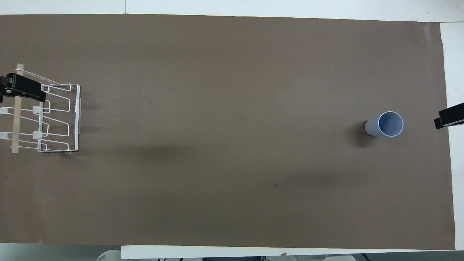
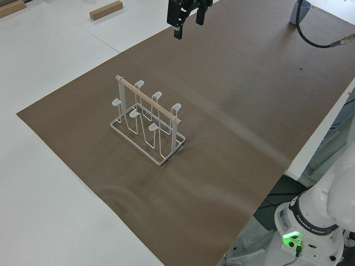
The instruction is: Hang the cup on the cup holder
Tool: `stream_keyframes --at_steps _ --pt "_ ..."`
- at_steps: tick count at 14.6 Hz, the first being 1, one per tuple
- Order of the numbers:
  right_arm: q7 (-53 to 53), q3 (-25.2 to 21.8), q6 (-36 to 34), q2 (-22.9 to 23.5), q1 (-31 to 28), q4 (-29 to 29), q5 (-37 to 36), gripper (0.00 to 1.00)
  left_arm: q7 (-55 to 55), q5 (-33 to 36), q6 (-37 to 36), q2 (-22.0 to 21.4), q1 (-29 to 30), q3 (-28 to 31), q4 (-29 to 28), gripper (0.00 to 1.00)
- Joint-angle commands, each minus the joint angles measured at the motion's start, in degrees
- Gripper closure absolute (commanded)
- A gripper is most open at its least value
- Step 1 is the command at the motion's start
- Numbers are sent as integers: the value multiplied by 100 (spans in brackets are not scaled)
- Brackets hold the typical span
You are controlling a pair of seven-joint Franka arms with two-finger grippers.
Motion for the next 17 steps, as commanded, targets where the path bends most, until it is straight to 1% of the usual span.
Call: stream_keyframes --at_steps 1,6,9,11,12,13,15,17 --pt "-24 18 109 -78 -72 -128 113 0 32 -29 -49 -52 31 12 -63 0" --pt "-67 27 127 -87 -46 -145 104 0 32 -29 -49 -52 31 12 -63 0" --pt "-94 18 644 -148 -99 -329 60 0 23 -29 -49 -52 31 12 -63 0" --pt "-217 18 837 -131 -178 -338 69 0 23 -29 -49 -52 31 12 -63 0" --pt "-261 9 961 -122 -221 -469 69 0 23 -29 -49 -52 31 12 -63 0" --pt "-340 18 1127 -87 -352 -644 69 0 23 -29 -49 -52 31 12 -63 0" --pt "-664 18 1785 36 -432 -1004 77 0 23 -29 -49 -52 31 12 -63 0" --pt "-771 18 2628 220 -625 -1548 174 0 23 -29 -49 -52 31 12 -63 0"
